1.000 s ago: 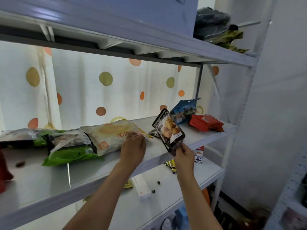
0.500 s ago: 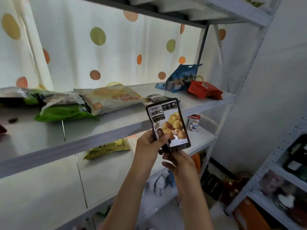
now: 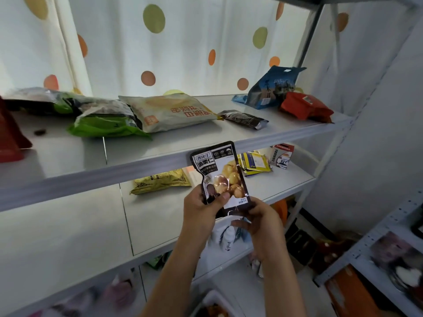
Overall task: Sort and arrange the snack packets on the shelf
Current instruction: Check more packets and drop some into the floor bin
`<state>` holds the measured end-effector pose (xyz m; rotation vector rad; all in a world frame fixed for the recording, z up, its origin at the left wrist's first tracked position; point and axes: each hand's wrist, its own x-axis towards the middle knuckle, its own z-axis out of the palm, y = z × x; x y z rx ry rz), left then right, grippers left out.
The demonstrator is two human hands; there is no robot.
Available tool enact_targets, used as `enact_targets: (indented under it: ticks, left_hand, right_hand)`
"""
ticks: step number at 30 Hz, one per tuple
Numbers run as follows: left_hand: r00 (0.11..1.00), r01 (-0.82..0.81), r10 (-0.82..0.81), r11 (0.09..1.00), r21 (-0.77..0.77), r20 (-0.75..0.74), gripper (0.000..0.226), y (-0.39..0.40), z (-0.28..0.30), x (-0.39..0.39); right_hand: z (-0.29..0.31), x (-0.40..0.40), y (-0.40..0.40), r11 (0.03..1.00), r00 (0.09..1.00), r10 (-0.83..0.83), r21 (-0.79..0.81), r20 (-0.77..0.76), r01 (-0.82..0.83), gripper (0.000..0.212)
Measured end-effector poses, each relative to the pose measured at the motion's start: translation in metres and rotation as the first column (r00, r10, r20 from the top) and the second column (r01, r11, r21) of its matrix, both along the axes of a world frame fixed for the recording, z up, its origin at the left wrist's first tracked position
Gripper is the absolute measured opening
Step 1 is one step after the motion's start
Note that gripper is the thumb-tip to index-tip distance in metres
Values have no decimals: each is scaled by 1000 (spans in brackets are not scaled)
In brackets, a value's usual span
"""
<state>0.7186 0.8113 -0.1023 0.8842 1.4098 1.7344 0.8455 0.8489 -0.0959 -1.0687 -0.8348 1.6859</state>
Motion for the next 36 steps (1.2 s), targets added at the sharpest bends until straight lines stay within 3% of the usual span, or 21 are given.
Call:
enact_targets:
  ticks: [2, 6, 13, 20, 22, 24, 27, 29, 31, 34, 36]
  left_hand:
    - [999, -27, 28, 999, 33, -25, 20, -1, 0, -5]
    - [998, -21, 26, 997, 72, -60, 22, -2, 2, -12]
    - [995, 79, -79, 997, -11, -57, 14, -5, -8, -22]
    - [991, 84, -88, 995, -45, -105, 17, -4, -14, -21]
    - [996, 25, -31, 998, -65, -84, 25, -4, -15, -17]
    - [981, -148, 131, 982, -114, -142, 42, -2, -18, -11]
    - [927, -274, 239, 958, -87, -288, 36, -3, -17, -3]
    - [958, -187, 169, 981, -57, -231, 23, -1, -12, -2]
    - [996, -45, 40, 998, -53, -81, 15, -2, -6, -1]
    - [957, 176, -163, 984, -32, 241, 32, -3, -2, 3]
    - [919, 242, -228, 970, -4, 321, 45, -3, -2, 1]
  right_hand:
    - [1, -1, -2, 999, 998, 48, 22, -44, -47, 34]
    - [2, -1, -5, 955, 970, 171, 212, 173, -207, 16]
    - [-8, -7, -3, 948, 968, 83, 282, 238, -151, 6]
    - [-14, -18, -7, 935, 948, -67, 351, 311, -48, 14]
    - [-16, -19, -10, 921, 934, -132, 390, 332, -9, 14]
    - [-18, -20, -13, 898, 912, -207, 439, 353, 34, 18]
    - [-15, -23, -17, 873, 919, -204, 487, 336, 16, 19]
    - [-8, -21, -18, 874, 951, -143, 485, 274, -9, 19]
    - [-7, -18, -17, 888, 981, -60, 458, 184, -31, 26]
    - [-15, -14, -15, 902, 987, -7, 427, 160, -62, 38]
    - [-20, -13, -13, 910, 988, -27, 413, 150, -38, 37]
